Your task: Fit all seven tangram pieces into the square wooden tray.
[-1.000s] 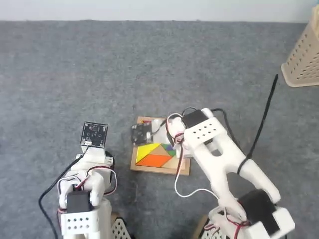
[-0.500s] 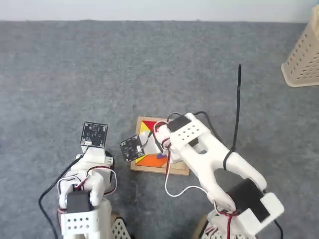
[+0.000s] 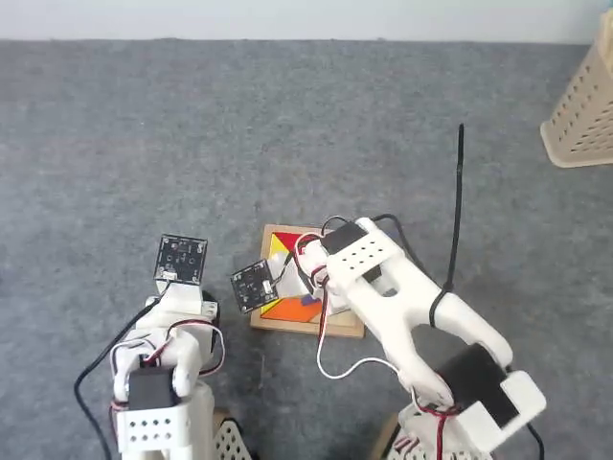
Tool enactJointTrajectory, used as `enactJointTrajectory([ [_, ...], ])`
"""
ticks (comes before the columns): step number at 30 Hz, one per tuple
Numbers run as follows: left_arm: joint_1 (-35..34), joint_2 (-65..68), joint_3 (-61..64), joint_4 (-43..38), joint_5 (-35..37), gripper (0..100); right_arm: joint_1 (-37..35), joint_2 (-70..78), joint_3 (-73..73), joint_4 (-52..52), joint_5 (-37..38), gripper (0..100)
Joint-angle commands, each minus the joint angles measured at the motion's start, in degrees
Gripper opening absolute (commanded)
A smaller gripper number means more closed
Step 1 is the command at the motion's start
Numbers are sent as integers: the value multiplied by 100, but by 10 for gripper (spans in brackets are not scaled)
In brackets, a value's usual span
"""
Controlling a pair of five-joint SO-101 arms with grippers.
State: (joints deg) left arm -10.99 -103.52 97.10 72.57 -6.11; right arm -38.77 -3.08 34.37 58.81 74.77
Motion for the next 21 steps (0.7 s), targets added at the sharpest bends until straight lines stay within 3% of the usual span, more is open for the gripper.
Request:
enactJointTrajectory([
  [1, 9, -123, -48, 0, 44, 71, -13, -505, -35, 92, 44, 113],
  [9, 9, -123, -48, 0, 44, 71, -48, -1727, 0, 927, -431, 112],
  [21, 9, -123, -48, 0, 44, 71, -154, -1824, 897, 523, -431, 105],
])
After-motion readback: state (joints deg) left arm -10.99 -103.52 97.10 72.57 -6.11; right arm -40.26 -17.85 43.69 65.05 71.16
